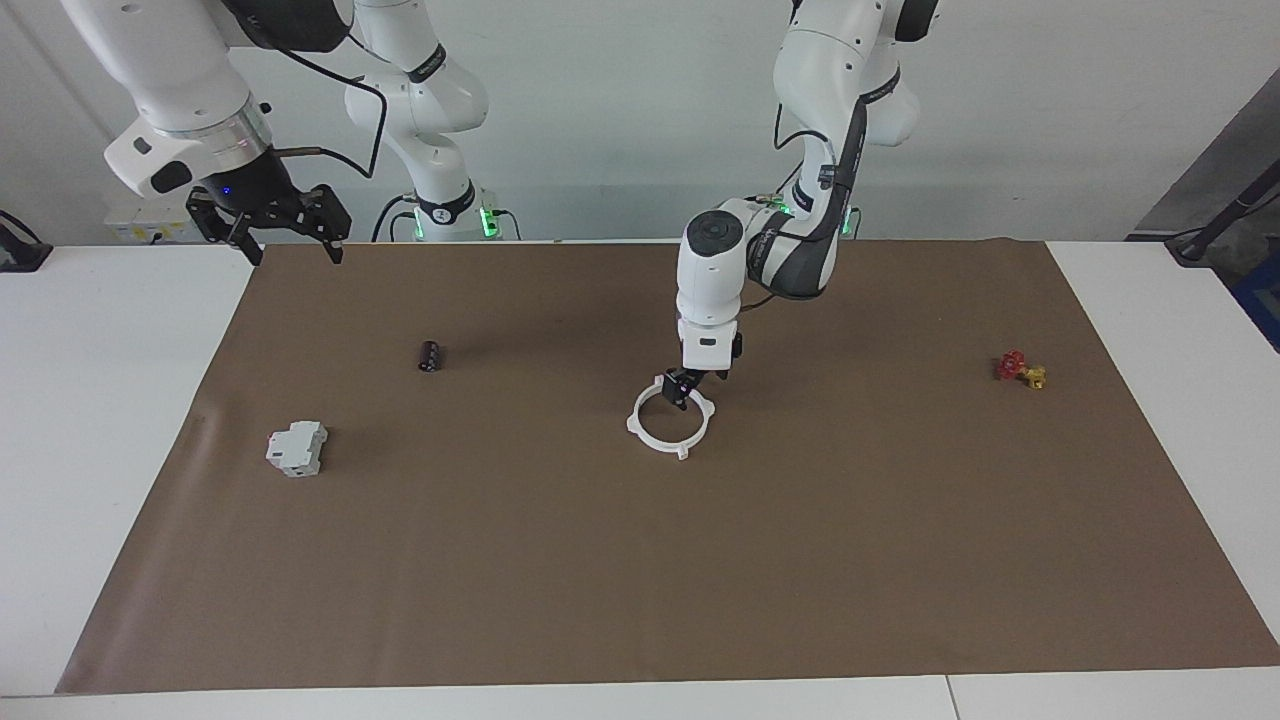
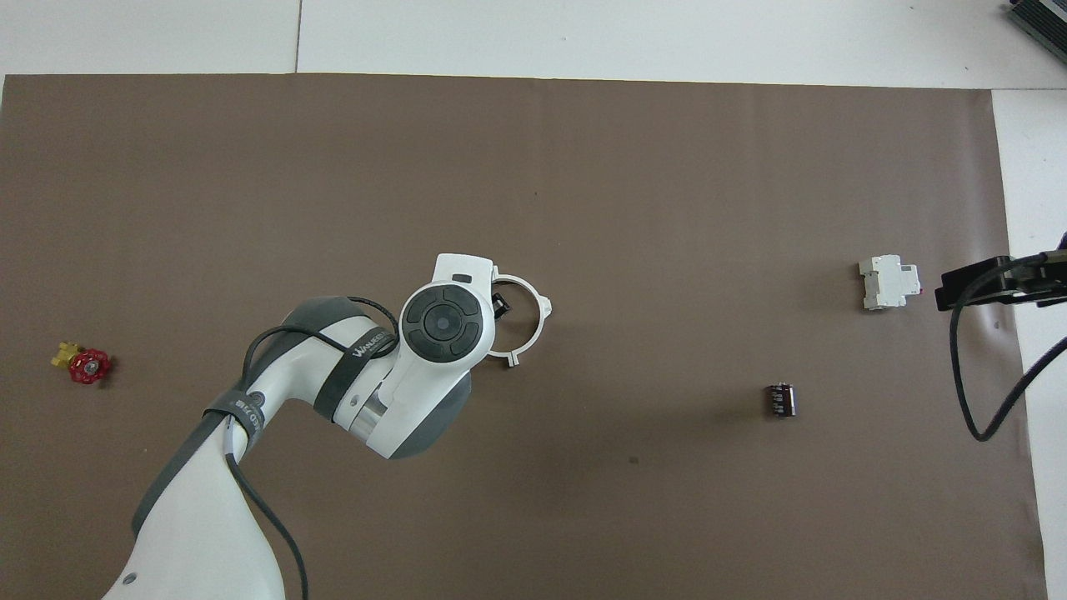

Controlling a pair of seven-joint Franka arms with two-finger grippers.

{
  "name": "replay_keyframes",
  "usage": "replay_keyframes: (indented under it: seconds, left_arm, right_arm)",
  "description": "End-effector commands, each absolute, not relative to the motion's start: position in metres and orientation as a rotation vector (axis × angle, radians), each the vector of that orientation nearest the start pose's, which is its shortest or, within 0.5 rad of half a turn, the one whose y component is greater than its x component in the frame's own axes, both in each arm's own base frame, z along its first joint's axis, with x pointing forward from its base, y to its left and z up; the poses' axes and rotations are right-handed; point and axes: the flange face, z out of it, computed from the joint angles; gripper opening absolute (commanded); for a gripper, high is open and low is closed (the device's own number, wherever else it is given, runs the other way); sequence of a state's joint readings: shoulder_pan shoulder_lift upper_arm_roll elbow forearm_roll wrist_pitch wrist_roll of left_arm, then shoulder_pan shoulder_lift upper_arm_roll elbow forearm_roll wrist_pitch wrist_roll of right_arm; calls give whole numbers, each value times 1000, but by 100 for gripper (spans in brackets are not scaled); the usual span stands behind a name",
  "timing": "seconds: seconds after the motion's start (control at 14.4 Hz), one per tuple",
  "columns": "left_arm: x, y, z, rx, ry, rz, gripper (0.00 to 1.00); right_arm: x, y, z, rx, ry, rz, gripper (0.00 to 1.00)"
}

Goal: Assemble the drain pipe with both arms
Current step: 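Open the left gripper and withdraw it from the joined ring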

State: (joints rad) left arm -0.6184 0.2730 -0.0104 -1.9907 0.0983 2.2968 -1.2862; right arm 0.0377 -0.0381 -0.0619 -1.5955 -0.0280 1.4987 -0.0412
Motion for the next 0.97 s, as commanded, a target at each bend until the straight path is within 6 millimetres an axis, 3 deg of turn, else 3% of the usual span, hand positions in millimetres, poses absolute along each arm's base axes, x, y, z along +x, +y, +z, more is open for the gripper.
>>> replay_keyframes:
  seconds: [0.0,0.14,0.35,0.62,0.9]
  left_arm:
    - [498,-314,398,-2976,-869,-150,100]
    - [502,-280,440,-2974,-763,-119,100]
    - [509,-225,484,-2971,-632,-55,100]
    - [513,-107,545,-3047,-494,-32,100]
    - [505,3,572,-3076,-246,18,100]
  right_arm:
    - [538,-18,629,-3158,-57,74,100]
    - [538,-18,630,-3158,-54,74,100]
    - [538,-18,629,-3159,-57,74,100]
    - [538,-18,629,-3159,-54,77,100]
    - [538,-18,629,-3158,-57,74,100]
